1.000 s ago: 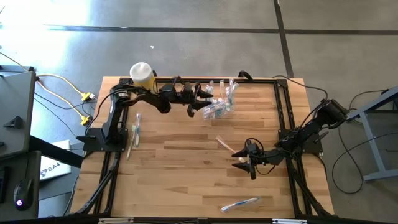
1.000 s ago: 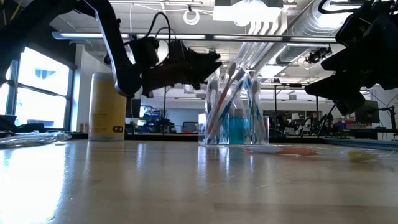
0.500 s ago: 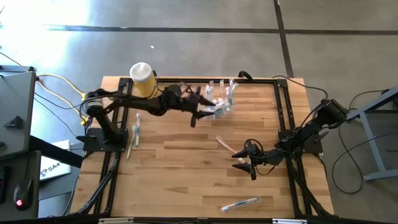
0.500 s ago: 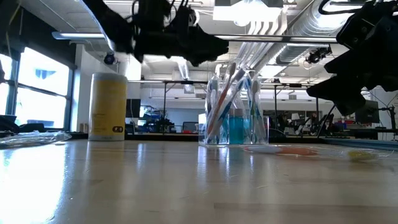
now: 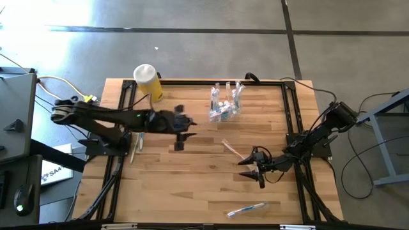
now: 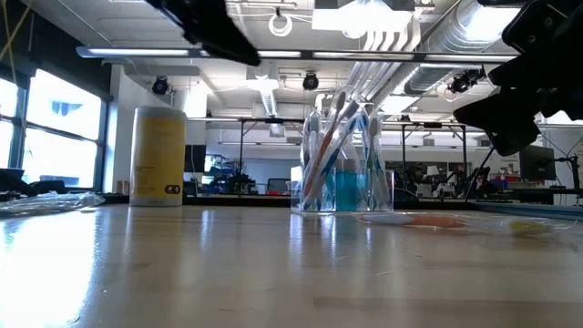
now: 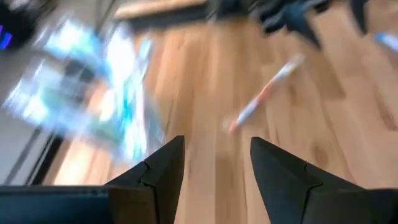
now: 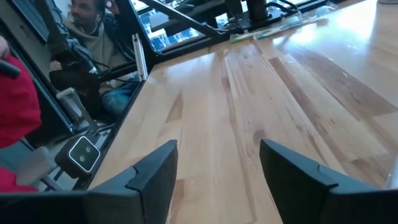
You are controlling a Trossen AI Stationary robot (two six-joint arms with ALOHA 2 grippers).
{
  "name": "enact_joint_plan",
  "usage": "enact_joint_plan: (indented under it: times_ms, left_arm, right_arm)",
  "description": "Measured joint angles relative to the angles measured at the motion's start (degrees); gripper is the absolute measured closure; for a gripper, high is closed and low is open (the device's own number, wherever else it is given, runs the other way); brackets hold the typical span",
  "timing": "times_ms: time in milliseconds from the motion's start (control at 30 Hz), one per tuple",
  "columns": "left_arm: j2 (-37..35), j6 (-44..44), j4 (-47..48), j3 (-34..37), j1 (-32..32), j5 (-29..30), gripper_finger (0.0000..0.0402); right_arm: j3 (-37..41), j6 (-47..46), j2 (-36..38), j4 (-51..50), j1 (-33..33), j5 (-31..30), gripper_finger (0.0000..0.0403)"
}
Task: Pick & Place toothbrushing station
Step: Put the blue toothbrush into the transparent organizer
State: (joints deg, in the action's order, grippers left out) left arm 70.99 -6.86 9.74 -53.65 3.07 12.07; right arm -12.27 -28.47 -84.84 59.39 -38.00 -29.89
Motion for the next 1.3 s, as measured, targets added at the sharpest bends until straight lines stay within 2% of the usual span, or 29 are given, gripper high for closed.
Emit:
enact_joint_plan:
  times_ms: [100, 267, 433, 533, 633, 733, 867, 1100, 1300]
  left_arm:
    - [-4.4, 12.4, 10.3, 0.0, 3.4, 6.7, 0.0224]
    - [-9.0, 39.5, 27.1, 0.0, 5.0, 8.0, 0.0224]
    - [-8.8, 59.6, 45.7, 0.1, 4.8, 10.7, 0.0224]
    - [-7.6, 71.9, 52.2, 0.1, 4.8, 14.2, 0.0224]
    - [-7.5, 81.0, 58.0, 0.0, 3.7, 15.0, 0.0224]
    - [-7.0, 84.4, 64.3, 0.1, 0.2, 12.5, 0.0224]
    - [-6.0, 84.5, 69.2, 0.1, -6.8, 10.0, 0.0224]
    - [-3.6, 68.6, 66.9, 0.2, -19.2, 5.1, 0.0224]
    - [0.1, 66.6, 67.0, 0.2, -26.2, 3.4, 0.0224]
  right_arm:
    - [0.0, 0.3, 0.0, 0.0, 0.0, -0.2, 0.0183]
    - [0.0, 1.8, 0.0, 0.0, 0.9, -0.2, 0.0183]
    - [0.0, 3.3, 0.0, 1.0, 2.7, -0.2, 0.0183]
    - [0.0, 4.4, 0.0, 1.3, 4.0, -0.1, 0.0183]
    - [0.0, 4.8, 0.0, 1.7, 5.2, 0.0, 0.0183]
    - [0.0, 5.5, 0.0, 1.7, 6.6, 0.0, 0.0183]
    - [0.0, 7.1, 0.0, 1.7, 8.1, 0.0, 0.0183]
    - [0.0, 7.4, 0.0, 2.1, 10.5, 0.8, 0.0183]
    - [0.0, 7.4, 0.0, 2.1, 11.5, 4.7, 0.0183]
